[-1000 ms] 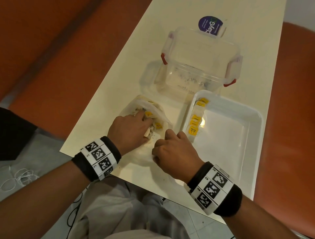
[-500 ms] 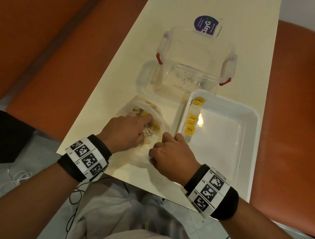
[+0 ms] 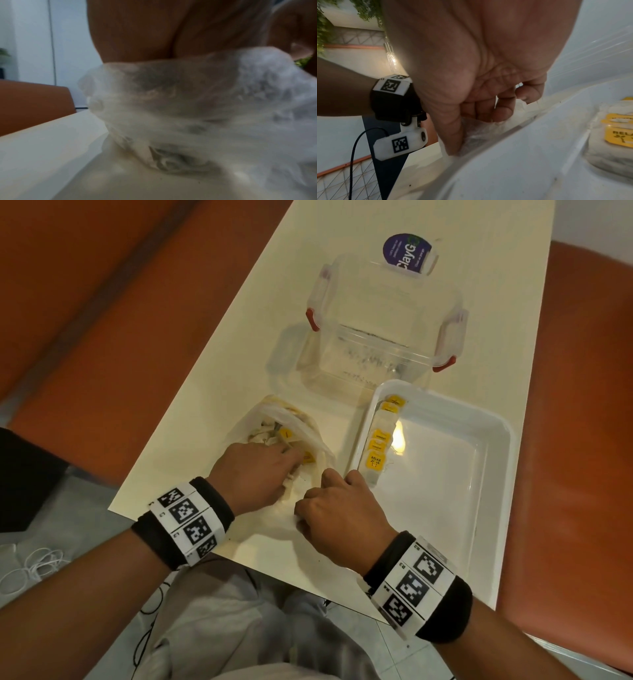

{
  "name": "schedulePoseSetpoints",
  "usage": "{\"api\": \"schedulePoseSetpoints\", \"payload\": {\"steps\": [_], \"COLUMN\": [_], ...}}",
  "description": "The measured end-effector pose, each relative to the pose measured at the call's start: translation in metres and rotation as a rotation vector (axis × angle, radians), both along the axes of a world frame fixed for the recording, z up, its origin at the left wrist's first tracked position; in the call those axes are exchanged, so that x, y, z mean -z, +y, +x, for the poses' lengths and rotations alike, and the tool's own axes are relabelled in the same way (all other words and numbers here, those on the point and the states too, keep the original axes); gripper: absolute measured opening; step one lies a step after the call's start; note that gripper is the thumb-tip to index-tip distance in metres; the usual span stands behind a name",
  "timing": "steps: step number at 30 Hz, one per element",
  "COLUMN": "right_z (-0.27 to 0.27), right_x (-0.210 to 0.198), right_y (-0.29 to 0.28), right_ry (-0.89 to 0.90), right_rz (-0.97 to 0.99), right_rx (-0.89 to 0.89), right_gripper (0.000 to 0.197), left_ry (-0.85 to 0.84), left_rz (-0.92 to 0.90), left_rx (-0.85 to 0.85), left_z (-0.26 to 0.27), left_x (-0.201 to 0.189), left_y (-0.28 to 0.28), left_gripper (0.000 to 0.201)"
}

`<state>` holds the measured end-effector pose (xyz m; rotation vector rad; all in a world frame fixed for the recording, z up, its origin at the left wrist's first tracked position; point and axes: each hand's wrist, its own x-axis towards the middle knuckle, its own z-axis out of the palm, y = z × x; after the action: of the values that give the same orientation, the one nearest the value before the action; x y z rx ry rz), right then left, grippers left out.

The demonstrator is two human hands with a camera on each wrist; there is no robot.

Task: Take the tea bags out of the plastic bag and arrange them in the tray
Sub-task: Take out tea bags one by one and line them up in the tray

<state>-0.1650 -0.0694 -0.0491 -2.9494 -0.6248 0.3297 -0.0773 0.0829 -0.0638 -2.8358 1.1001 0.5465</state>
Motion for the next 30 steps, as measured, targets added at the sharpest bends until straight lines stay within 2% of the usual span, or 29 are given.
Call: {"api": "schedulePoseSetpoints", "payload": {"steps": [4, 7, 10, 13, 15, 17, 19, 21, 24, 27, 30], "right_z": [0.0, 0.0, 0.001, 0.004, 0.005, 0.005, 0.007, 0.011, 0.02, 0.023, 0.024], "right_x": [-0.002, -0.003, -0.005, -0.011, -0.019, -0.029, -0.036, -0.04, -0.043, -0.04, -0.04], "right_y": [-0.002, -0.003, -0.004, -0.006, -0.012, -0.021, -0.028, -0.032, -0.029, -0.024, -0.024], "right_ry": [0.027, 0.042, 0.056, 0.15, 0.203, 0.172, 0.134, 0.157, 0.201, 0.16, 0.2], "right_rz": [0.012, 0.011, 0.012, 0.045, 0.17, 0.381, 0.566, 0.735, 0.799, 0.825, 0.953], "right_rx": [0.004, 0.0, 0.0, 0.027, 0.111, 0.256, 0.427, 0.569, 0.573, 0.577, 0.649], "right_gripper": [0.019, 0.021, 0.024, 0.031, 0.037, 0.04, 0.035, 0.031, 0.033, 0.014, 0.002], "left_ry": [0.106, 0.239, 0.408, 0.647, 0.823, 0.955, 1.051, 1.112, 1.134, 1.139, 1.145], "left_rz": [-0.125, -0.271, -0.442, -0.654, -0.806, -0.925, -0.992, -1.013, -1.017, -1.052, -1.101], "left_rx": [-0.076, -0.199, -0.357, -0.54, -0.653, -0.731, -0.779, -0.777, -0.754, -0.777, -0.806], "left_z": [0.007, 0.015, 0.021, 0.02, 0.016, 0.012, 0.009, 0.006, 0.002, 0.0, -0.002], "left_x": [-0.006, -0.015, -0.022, -0.028, -0.032, -0.034, -0.034, -0.034, -0.037, -0.042, -0.046], "left_y": [0.009, 0.016, 0.021, 0.022, 0.023, 0.025, 0.026, 0.025, 0.022, 0.02, 0.021], "left_gripper": [0.032, 0.02, 0.01, 0.007, 0.007, 0.01, 0.015, 0.018, 0.015, 0.021, 0.036]}}
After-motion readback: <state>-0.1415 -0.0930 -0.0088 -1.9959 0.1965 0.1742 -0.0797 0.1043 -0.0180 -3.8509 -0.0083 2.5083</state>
